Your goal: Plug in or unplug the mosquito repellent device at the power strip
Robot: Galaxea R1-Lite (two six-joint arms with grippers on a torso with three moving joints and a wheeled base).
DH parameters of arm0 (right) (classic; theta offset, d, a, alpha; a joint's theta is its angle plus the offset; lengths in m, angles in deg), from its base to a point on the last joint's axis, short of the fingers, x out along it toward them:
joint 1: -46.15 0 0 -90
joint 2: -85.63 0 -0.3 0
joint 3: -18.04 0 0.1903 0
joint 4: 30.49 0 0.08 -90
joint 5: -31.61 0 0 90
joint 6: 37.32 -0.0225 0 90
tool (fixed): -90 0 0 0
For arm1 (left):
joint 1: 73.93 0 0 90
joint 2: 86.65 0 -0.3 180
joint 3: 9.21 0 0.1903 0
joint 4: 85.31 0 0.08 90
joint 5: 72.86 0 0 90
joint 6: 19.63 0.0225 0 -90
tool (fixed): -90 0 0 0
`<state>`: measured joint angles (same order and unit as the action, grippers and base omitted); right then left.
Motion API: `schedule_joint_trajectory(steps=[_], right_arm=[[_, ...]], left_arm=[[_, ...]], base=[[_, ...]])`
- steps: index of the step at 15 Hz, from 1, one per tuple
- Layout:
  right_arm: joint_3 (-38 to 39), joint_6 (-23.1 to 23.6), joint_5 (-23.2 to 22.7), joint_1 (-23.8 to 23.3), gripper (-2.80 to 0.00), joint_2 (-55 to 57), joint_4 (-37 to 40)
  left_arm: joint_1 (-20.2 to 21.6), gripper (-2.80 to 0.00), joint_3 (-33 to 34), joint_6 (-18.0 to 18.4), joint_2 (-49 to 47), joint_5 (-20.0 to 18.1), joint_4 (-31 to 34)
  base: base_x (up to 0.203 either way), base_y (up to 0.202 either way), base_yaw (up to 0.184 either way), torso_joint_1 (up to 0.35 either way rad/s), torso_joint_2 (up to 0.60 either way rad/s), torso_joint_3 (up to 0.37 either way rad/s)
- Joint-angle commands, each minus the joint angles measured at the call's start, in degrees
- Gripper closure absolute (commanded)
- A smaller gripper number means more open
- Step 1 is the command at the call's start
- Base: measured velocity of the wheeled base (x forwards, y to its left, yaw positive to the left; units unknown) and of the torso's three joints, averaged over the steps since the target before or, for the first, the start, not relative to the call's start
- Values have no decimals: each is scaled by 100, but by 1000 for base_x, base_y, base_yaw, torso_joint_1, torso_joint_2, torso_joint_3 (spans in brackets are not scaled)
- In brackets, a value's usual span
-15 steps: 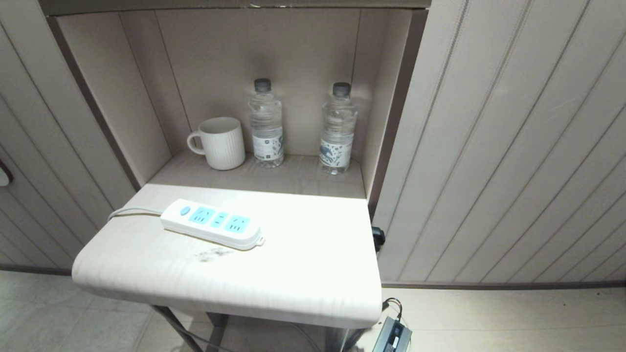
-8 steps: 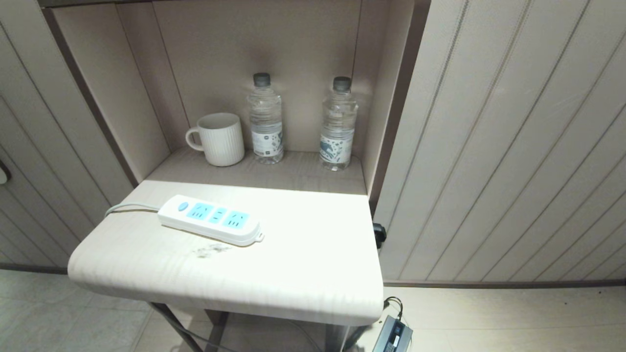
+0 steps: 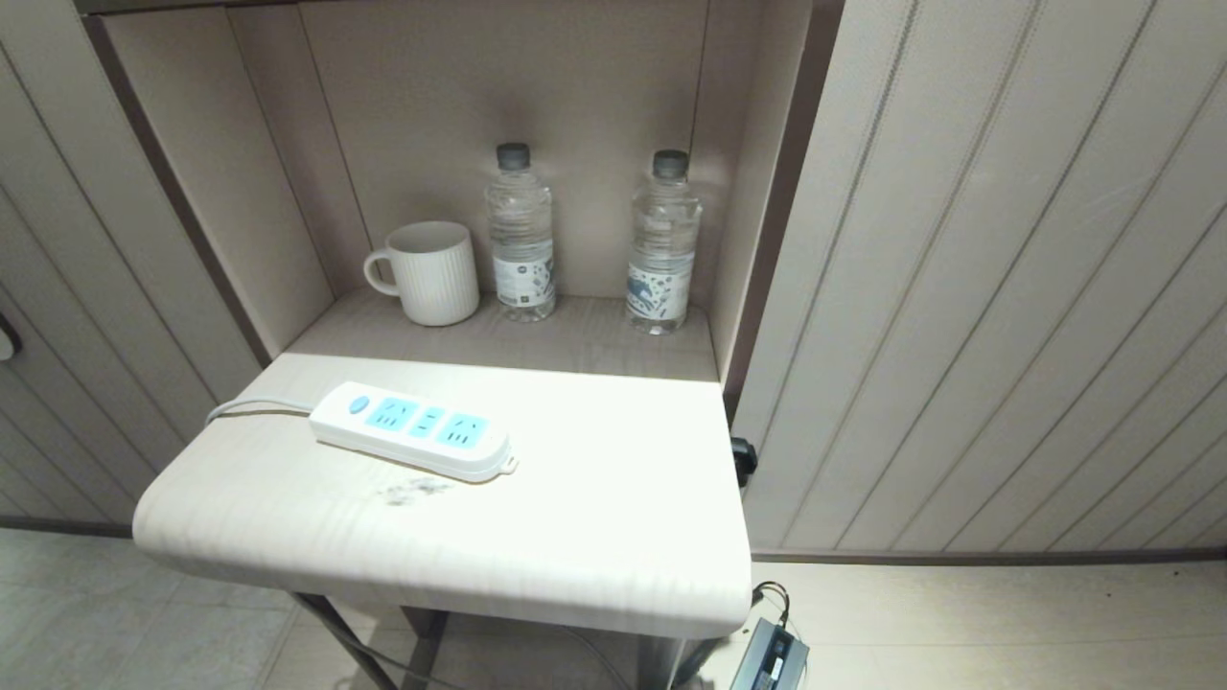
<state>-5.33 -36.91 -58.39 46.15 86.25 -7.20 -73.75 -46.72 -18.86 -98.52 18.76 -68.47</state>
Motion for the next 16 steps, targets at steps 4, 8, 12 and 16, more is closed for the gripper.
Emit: schedule_joint_trajectory(steps=[4,8,12,16], right_arm=[[0,2,0,0,0,8,-1],[0,2,0,0,0,8,-1],[0,2,0,0,0,8,-1],[0,2,0,0,0,8,-1]], left_arm=[[-1,0,-1,2,-17,5,-7],[-1,0,-1,2,-17,5,-7],[-1,0,-1,2,-17,5,-7],[-1,0,-1,2,-17,5,-7]], base=[[0,0,0,0,0,0],[0,0,0,0,0,0],[0,0,0,0,0,0],[0,0,0,0,0,0]])
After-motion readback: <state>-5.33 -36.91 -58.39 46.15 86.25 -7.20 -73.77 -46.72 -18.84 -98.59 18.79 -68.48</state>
